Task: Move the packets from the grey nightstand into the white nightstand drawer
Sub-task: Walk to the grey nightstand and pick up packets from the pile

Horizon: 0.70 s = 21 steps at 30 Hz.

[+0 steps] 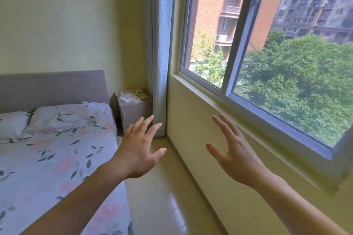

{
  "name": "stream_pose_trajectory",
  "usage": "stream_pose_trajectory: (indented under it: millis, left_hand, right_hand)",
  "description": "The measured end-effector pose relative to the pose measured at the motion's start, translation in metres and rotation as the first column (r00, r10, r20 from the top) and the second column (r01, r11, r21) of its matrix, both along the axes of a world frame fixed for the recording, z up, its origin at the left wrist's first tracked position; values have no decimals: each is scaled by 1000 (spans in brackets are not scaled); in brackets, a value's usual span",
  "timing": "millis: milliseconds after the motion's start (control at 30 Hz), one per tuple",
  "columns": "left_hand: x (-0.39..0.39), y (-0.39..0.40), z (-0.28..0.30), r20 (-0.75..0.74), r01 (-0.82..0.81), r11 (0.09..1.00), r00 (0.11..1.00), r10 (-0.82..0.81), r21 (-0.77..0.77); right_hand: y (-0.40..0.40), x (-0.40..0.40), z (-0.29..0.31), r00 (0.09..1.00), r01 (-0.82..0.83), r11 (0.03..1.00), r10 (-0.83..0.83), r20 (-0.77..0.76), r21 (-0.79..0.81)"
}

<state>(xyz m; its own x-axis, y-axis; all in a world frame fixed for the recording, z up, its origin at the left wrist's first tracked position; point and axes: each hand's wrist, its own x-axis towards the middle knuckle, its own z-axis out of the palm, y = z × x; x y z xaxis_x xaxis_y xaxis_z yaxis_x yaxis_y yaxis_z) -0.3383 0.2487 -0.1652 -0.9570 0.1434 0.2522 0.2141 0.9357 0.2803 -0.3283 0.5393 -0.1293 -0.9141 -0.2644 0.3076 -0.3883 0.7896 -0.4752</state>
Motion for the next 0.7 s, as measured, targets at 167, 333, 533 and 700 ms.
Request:
stream_pose_trajectory:
  millis: [167, 333, 533, 700]
  left_hand:
    - [-58, 37, -33, 187, -140, 987, 970, 153, -84]
    - [-98, 66, -35, 274, -232, 961, 924, 266, -153]
    - [-119, 53, -22, 278, -354, 919, 878, 390, -171]
    - [-145, 2, -20, 300, -477, 858, 804, 514, -193]
  right_hand:
    - [34, -98, -41, 977, -137, 987, 121, 178, 82]
    - [46, -175, -55, 940, -274, 948, 229, 253, 161]
    - [5, -245, -57, 890, -414, 898, 365, 272, 150]
    - [-82, -295, -59, 812, -560, 819, 513, 280, 124]
